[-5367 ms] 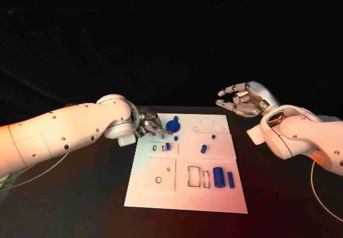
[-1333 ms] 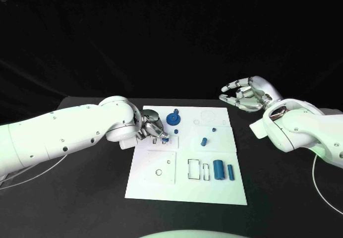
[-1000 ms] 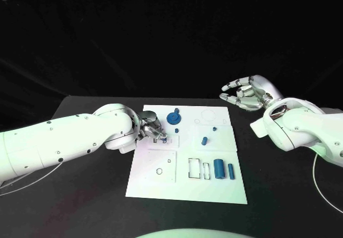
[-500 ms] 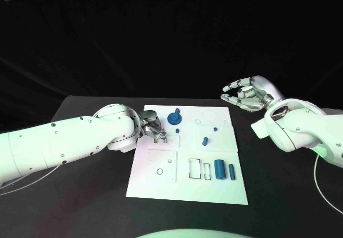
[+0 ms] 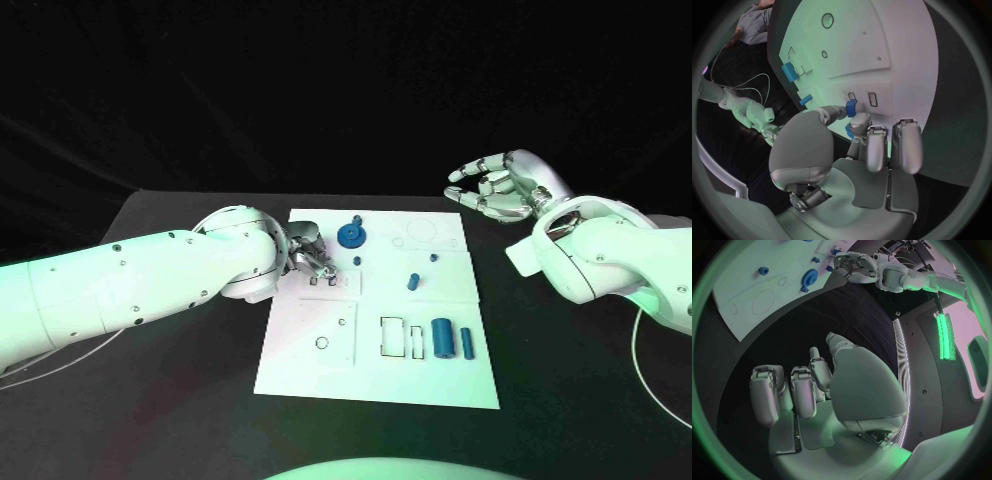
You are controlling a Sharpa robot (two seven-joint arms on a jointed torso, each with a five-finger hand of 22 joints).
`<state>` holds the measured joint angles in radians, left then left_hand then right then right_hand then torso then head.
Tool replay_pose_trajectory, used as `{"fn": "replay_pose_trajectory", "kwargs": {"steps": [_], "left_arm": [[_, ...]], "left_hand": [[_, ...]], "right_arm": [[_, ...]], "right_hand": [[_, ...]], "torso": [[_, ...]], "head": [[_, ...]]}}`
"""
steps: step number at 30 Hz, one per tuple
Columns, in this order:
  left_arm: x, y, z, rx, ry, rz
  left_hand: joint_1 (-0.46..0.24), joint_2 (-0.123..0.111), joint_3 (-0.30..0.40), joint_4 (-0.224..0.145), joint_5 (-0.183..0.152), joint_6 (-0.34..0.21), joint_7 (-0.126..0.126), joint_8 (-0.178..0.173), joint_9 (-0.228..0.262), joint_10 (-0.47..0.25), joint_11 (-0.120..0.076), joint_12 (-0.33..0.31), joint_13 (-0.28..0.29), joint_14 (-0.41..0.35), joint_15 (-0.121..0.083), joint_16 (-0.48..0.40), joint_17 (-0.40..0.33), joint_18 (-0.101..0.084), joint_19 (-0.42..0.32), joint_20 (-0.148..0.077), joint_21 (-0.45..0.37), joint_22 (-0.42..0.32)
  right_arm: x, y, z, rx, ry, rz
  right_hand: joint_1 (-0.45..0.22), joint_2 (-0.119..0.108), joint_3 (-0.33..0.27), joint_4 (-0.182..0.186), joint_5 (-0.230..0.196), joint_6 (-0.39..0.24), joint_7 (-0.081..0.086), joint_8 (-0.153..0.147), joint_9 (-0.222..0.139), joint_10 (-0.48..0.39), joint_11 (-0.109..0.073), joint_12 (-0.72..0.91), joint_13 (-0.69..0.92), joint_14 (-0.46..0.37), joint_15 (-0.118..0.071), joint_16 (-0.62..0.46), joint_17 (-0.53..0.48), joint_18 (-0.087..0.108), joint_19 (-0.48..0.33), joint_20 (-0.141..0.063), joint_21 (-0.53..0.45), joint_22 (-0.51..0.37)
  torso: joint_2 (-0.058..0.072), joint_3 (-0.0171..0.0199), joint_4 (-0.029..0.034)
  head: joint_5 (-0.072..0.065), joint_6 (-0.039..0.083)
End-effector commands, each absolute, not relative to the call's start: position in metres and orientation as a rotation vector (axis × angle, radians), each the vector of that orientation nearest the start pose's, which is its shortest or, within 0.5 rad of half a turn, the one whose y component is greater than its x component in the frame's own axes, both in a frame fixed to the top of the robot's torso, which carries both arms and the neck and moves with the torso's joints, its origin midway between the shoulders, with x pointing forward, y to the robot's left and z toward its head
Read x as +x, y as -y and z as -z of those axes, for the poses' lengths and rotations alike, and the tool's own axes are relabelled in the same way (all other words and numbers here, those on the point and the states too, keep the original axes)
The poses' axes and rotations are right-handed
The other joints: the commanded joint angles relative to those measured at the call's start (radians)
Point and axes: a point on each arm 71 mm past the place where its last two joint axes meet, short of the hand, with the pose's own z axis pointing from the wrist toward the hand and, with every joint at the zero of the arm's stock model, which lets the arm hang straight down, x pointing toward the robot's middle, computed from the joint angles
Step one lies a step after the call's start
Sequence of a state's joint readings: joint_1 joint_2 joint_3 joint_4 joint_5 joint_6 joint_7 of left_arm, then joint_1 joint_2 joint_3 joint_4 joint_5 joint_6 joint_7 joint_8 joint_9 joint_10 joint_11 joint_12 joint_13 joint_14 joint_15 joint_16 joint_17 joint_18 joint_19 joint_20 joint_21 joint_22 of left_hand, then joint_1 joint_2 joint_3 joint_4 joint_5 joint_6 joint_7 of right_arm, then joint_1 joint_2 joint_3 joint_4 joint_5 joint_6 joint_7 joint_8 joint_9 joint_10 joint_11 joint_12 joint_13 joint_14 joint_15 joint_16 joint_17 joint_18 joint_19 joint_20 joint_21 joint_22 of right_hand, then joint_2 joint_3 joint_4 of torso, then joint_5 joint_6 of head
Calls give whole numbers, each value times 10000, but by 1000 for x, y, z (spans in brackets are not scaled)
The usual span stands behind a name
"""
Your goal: Assemble the parts on the task board
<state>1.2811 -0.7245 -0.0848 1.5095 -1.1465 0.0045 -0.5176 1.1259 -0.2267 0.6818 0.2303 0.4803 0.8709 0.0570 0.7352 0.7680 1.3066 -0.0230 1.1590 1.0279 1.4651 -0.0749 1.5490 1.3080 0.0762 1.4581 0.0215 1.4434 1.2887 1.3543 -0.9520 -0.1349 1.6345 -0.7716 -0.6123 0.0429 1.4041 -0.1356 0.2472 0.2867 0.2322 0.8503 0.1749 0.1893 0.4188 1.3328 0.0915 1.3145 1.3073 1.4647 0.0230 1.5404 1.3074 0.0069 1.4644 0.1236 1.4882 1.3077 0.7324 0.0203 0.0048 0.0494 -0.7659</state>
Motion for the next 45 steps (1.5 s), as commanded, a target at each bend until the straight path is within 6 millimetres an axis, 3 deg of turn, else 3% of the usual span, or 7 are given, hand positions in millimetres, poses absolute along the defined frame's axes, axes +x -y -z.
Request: {"fn": "replay_pose_trajectory", "kwargs": {"steps": [1,35,40,45], "left_arm": [[489,-161,199,-621,-21977,4378],[488,-157,204,-273,-22425,4262],[488,-156,204,-316,-22516,4304],[488,-155,205,-355,-22699,4352]], "left_hand": [[68,-33,2190,-2149,38,41,-14,48,15,54,6,61,4,968,-86,40,2303,-194,14,-70,62,8],[17,-24,2135,-2118,45,82,-42,68,36,109,-16,93,33,977,-100,58,2334,-200,24,-71,73,36],[-170,255,1951,-1914,-122,145,-106,83,77,212,-60,138,81,984,-133,75,2363,-206,32,-90,81,69],[-296,392,1763,-1810,-227,180,-141,96,112,255,-84,156,100,996,-152,99,2405,-207,31,-103,78,74]], "right_arm": [[482,237,129,4625,-14574,-9312],[481,237,129,4617,-14567,-9321],[481,237,129,4619,-14564,-9317],[482,237,130,4626,-14575,-9313]], "right_hand": [[-94,1,27,16,34,-49,11,32,-17,-49,-11,-51,223,860,-83,-32,1884,168,561,-51,-44,2014],[-170,29,47,24,99,-50,8,67,-22,-46,-14,-48,217,858,-86,-38,1875,170,559,-53,-55,2008],[-170,29,47,24,99,-50,8,67,-22,-46,-14,-48,217,858,-86,-38,1875,170,559,-53,-55,2008],[-170,29,47,24,99,-50,8,67,-22,-46,-14,-48,217,858,-86,-38,1875,170,559,-53,-55,2008]], "torso": [[-5,-5,7],[-4,0,9],[-9,2,14],[-8,5,10]], "head": [[-16,-13],[-42,-102],[-43,-115],[-38,-130]]}}
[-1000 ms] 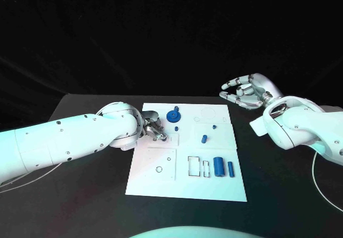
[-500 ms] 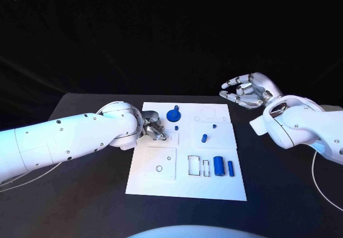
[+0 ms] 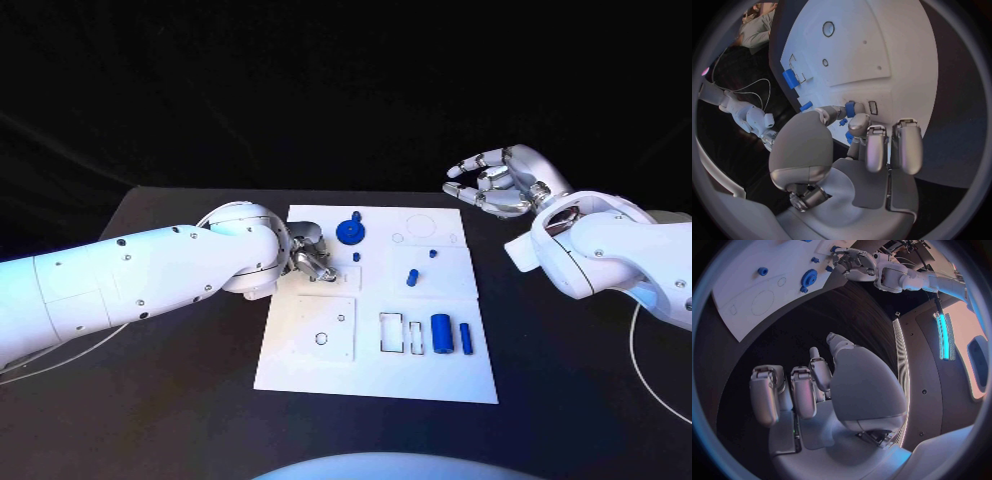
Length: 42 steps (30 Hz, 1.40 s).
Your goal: Assemble the parts on the task board
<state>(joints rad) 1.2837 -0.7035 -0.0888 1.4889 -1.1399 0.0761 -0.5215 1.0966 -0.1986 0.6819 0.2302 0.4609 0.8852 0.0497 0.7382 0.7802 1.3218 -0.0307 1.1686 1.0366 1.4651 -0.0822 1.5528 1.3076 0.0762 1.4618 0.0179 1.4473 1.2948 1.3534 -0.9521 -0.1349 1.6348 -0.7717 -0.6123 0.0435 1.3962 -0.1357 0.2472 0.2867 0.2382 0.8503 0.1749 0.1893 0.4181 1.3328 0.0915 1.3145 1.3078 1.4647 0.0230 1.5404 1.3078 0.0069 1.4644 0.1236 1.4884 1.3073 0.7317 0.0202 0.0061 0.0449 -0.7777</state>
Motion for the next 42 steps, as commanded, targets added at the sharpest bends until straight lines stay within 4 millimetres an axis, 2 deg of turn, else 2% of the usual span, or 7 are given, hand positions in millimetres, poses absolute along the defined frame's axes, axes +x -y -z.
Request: {"fn": "replay_pose_trajectory", "kwargs": {"steps": [1,9,16,27,34,42], "left_arm": [[488,-155,206,-359,-22733,4357],[488,-154,207,-365,-23039,4412],[490,-152,207,-386,-23057,4433],[491,-151,207,-370,-23050,4406],[493,-150,207,-321,-23025,4357],[494,-149,207,-261,-23059,4309]], "left_hand": [[-24,133,1722,-1791,-44,45,-76,69,-2,111,-12,63,16,999,-83,65,2418,-206,-6,-70,37,12],[-248,324,1205,-1564,-115,186,-170,106,69,232,-80,159,132,1025,-140,119,2517,-202,-12,-105,18,-5],[-476,315,809,-1338,-105,292,-234,71,76,309,-133,231,221,1046,-182,159,2593,-206,5,-140,20,17],[-584,292,482,-1194,-117,411,-288,57,81,402,-175,360,394,1057,-218,180,2632,-220,40,-164,47,89],[-668,297,183,-1039,-133,498,-322,34,81,439,-205,402,453,1057,-245,180,2632,-230,65,-183,63,135],[-550,294,131,-1111,-108,515,-358,26,89,451,-235,413,469,1057,-265,180,2632,-231,70,-194,65,143]], "right_arm": [[482,237,130,4628,-14577,-9312],[482,237,131,4641,-14601,-9305],[481,237,131,4647,-14605,-9302],[481,238,131,4660,-14603,-9289],[481,238,131,4661,-14600,-9297],[480,238,131,4666,-14601,-9298]], "right_hand": [[-91,29,47,24,39,-50,8,68,-14,-46,-14,-48,211,857,-86,-38,1870,170,558,-54,-57,2012],[-121,36,52,26,59,-52,6,78,-17,-55,-15,-57,201,855,-87,-43,1861,176,546,-54,-81,1996],[-121,36,52,26,59,-52,6,78,-17,-55,-15,-57,201,855,-87,-43,1861,176,546,-54,-81,1996],[-142,37,55,23,75,-58,5,86,-19,-62,-16,-64,192,853,-88,-48,1852,176,547,-55,-80,1997],[-142,37,55,23,75,-58,5,86,-19,-62,-16,-64,192,853,-88,-48,1852,176,547,-55,-80,1997],[-142,37,55,23,75,-58,5,86,-19,-62,-16,-64,192,853,-88,-48,1852,176,547,-55,-80,1997]], "torso": [[-3,8,-5],[0,4,-3],[-2,8,-6],[7,2,-1],[11,1,1],[8,-3,-12]], "head": [[9,-15],[12,-50],[7,-32],[-48,-67],[-62,-47],[-78,-66]]}}
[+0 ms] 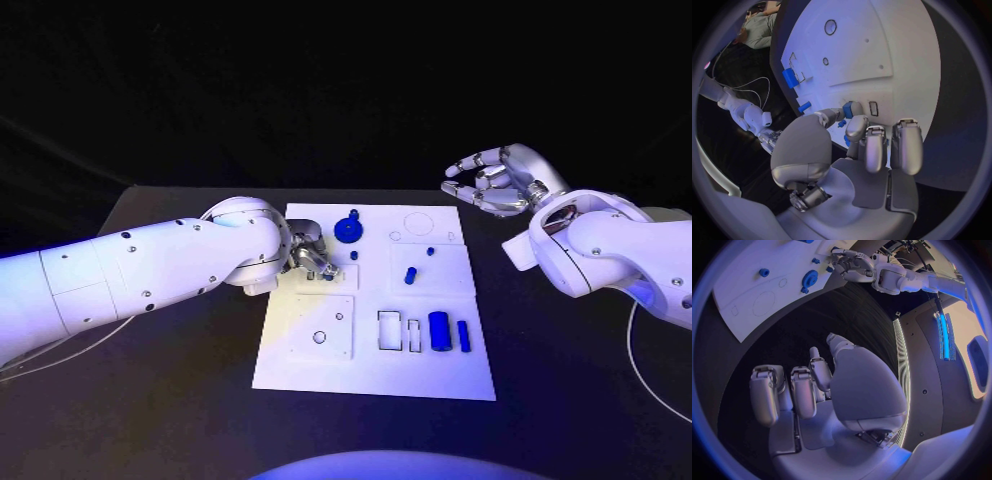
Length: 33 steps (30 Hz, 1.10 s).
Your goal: Assemble the parts on the task board
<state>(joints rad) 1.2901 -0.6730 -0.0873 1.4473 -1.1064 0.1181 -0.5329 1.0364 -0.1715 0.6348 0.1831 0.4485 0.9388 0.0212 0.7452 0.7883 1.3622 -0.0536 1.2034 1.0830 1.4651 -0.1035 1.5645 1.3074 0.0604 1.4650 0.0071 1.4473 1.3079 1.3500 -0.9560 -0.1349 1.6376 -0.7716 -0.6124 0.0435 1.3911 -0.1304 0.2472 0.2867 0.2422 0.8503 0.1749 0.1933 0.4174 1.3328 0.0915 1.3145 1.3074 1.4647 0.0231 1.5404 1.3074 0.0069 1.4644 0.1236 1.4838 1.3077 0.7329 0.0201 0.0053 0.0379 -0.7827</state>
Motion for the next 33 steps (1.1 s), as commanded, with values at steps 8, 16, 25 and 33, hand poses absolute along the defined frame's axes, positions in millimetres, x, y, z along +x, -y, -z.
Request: {"fn": "replay_pose_trajectory", "kwargs": {"steps": [8,16,25,33], "left_arm": [[494,-150,208,-258,-23068,4285],[494,-150,208,-244,-23062,4262],[495,-151,208,-249,-23015,4191],[496,-152,208,-270,-22953,4141]], "left_hand": [[-37,-10,393,-506,9,74,-89,-15,35,61,-19,70,19,1057,-68,63,2634,-79,53,-100,75,43],[-329,-188,-395,-7,-21,172,-123,-46,59,85,-45,99,72,1057,-92,63,2634,-88,74,-121,84,89],[-380,-205,-736,233,-28,223,-134,-61,66,97,-54,113,97,1057,-100,63,2634,-100,98,-125,106,149],[-396,-159,-871,376,-22,256,-144,-56,76,110,-60,128,119,1057,-105,63,2634,-104,107,-127,114,171]], "right_arm": [[480,238,131,4658,-14594,-9314],[480,239,131,4663,-14562,-9310],[479,239,130,4669,-14543,-9302],[479,240,130,4682,-14528,-9297]], "right_hand": [[-97,-16,56,23,38,-59,5,48,-13,-63,-16,-64,195,853,-88,-49,1855,176,547,-56,-35,1992],[-154,-22,53,27,52,-71,4,63,-19,-74,-16,-75,181,849,-89,-56,1841,179,541,-57,-49,1984],[-222,-28,44,35,48,-82,4,76,-24,-76,-16,-75,177,849,-89,-58,1840,183,535,-58,-63,1975],[-358,-10,32,41,38,-98,0,106,-32,-79,-17,-76,168,849,-90,-61,1838,184,533,-59,-72,1971]], "torso": [[-5,1,16],[-2,-1,10],[-2,-1,20],[-6,-9,11]], "head": [[-26,-37],[-35,-42],[-41,-45],[-25,-38]]}}
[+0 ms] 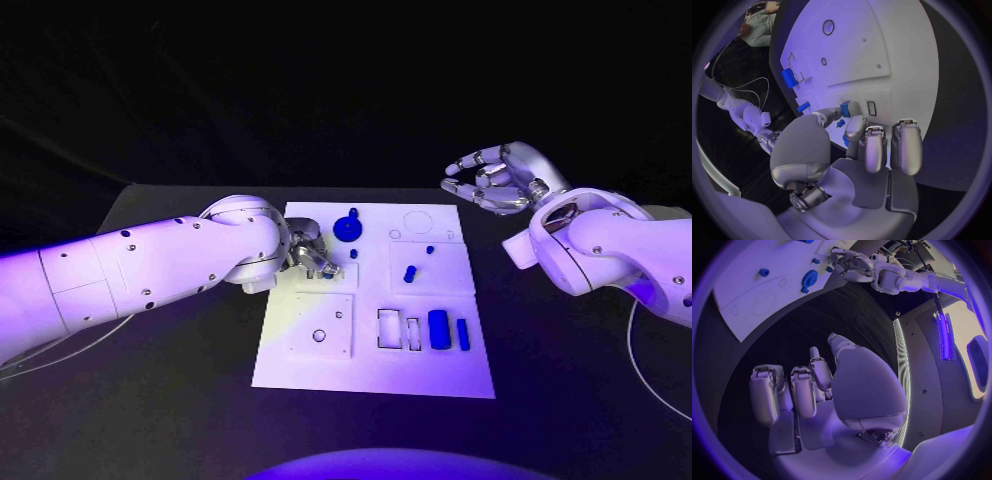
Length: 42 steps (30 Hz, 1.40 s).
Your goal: Assemble the parts on the task board
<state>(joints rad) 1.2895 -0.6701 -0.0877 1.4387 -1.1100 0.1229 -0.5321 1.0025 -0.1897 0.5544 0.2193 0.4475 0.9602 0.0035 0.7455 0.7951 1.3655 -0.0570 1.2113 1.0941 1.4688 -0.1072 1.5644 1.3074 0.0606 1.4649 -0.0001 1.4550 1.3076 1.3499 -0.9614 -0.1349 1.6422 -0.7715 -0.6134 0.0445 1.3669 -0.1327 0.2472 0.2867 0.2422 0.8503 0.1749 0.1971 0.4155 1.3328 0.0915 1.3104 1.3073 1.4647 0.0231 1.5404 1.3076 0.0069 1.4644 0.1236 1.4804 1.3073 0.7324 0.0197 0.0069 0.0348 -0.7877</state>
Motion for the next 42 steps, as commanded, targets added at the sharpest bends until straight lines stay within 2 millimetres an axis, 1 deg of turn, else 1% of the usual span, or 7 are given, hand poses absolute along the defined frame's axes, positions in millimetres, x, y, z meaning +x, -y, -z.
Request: {"fn": "replay_pose_trajectory", "kwargs": {"steps": [1,9,16,34,36,39,42], "left_arm": [[496,-152,208,-272,-22945,4133],[496,-153,207,-232,-22921,4109],[495,-153,205,-196,-22904,4162],[495,-159,193,-436,-22538,4391],[495,-160,191,-503,-22471,4426],[496,-162,187,-657,-22402,4538],[496,-163,185,-738,-22378,4610]], "left_hand": [[-56,23,-67,14,-12,42,34,-59,8,76,-27,50,7,1020,-69,64,2634,-106,107,-56,36,174],[-75,-3,-265,173,-23,54,31,-61,22,76,-30,44,3,1020,-72,64,2634,-107,110,-59,36,180],[-97,-157,-652,418,-25,59,33,-76,37,78,-28,54,25,1020,-72,64,2634,-106,110,-63,31,182],[-130,-193,-995,699,-114,40,52,-113,42,46,-12,22,-4,1020,-61,64,2634,-105,108,-72,24,182],[-147,-184,-1065,712,-206,40,55,-119,43,42,-9,20,-5,1020,-57,64,2634,-105,109,-73,24,186],[-272,-128,-1320,726,-750,38,67,-150,43,29,3,17,-4,1020,-45,64,2634,-104,106,-69,18,185],[-379,-96,-1484,734,-1097,37,71,-172,42,26,8,19,1,1020,-41,64,2634,-104,107,-66,16,190]], "right_arm": [[479,240,130,4682,-14524,-9298],[479,241,130,4695,-14478,-9286],[480,242,130,4702,-14455,-9274],[481,243,132,4773,-14431,-9238],[481,244,132,4791,-14439,-9232],[481,244,134,4820,-14453,-9222],[481,244,134,4832,-14465,-9218]], "right_hand": [[-117,12,32,41,39,-98,0,68,-14,-79,-17,-35,169,849,-90,-61,1836,184,533,-59,-38,1975],[-282,21,8,38,-47,-122,-6,109,-25,-98,-21,-50,143,843,-93,-74,1813,197,510,-62,-88,1942],[-372,13,-12,39,-112,-149,-7,129,-34,-135,-20,-83,107,827,-94,-104,1753,211,480,-63,-147,1904],[-508,16,-43,45,-163,-177,-9,162,-43,-184,-21,-132,54,803,-97,-147,1673,232,435,-65,-234,1847],[-551,22,-52,46,-175,-184,-11,172,-46,-193,-21,-139,44,801,-97,-153,1665,233,433,-66,-239,1844],[-625,28,-69,45,-201,-200,-11,189,-51,-210,-21,-155,26,793,-98,-169,1638,244,413,-67,-282,1816],[-653,27,-77,44,-219,-209,-11,196,-53,-225,-22,-169,11,785,-98,-182,1612,250,400,-67,-307,1800]], "torso": [[-3,-4,-7],[-6,-4,-5],[-3,-3,-6],[-12,-6,-1],[-15,-4,-1],[-20,3,4],[-14,5,5]], "head": [[10,13],[15,11],[9,28],[10,54],[19,64],[17,92],[26,122]]}}
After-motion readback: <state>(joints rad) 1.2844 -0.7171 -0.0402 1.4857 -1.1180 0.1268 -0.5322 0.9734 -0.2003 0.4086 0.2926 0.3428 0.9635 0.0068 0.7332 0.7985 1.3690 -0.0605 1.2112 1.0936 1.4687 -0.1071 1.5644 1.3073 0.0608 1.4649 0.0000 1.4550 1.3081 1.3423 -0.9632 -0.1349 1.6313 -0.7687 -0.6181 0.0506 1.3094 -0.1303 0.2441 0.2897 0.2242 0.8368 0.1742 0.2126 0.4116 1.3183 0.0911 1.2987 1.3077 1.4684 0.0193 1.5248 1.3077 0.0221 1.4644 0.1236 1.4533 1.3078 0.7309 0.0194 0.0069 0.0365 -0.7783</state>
